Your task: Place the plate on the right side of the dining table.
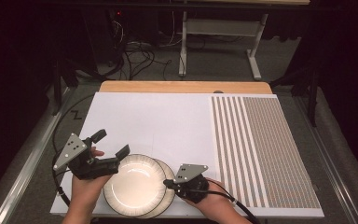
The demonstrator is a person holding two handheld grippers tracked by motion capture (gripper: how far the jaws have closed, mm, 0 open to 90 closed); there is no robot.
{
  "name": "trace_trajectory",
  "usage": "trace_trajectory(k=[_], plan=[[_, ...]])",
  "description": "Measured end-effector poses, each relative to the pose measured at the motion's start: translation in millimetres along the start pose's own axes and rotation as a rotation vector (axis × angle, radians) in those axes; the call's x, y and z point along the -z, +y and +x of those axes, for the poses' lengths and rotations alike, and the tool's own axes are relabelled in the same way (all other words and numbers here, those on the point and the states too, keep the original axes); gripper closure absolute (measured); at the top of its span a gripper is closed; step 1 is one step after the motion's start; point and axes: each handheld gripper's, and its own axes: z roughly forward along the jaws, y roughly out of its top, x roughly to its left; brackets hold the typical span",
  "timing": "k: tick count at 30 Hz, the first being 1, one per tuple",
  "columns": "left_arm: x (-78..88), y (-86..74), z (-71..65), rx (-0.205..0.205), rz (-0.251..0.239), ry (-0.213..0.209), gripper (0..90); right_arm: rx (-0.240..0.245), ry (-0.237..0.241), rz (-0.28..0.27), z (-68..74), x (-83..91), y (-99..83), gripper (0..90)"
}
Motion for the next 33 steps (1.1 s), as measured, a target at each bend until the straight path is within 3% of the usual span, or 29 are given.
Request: trace_trajectory(k=[16,22,25,27,33], plan=[[4.6,4.6,2.4,0.008,0.010,0.009,1.4,0.018,0.034,0.020,10.0,-16.6,4.5,90.0],[5.9,7.3,1.7,0.010,0.020,-0.008,1.4,0.021,0.032,0.020,10.1,-18.0,5.2,90.0],[4.7,8.9,5.1,0.030,0.050,-0.036,1.5,0.021,0.027,0.020,10.3,-18.1,5.2,90.0],[4.6,8.8,10.2,0.064,0.068,-0.053,1.5,0.022,0.027,0.020,10.1,-18.2,5.4,90.0],[4.4,7.8,17.1,0.089,0.140,-0.053,1.5,0.026,0.023,0.028,9.1,-18.5,4.9,90.0]])
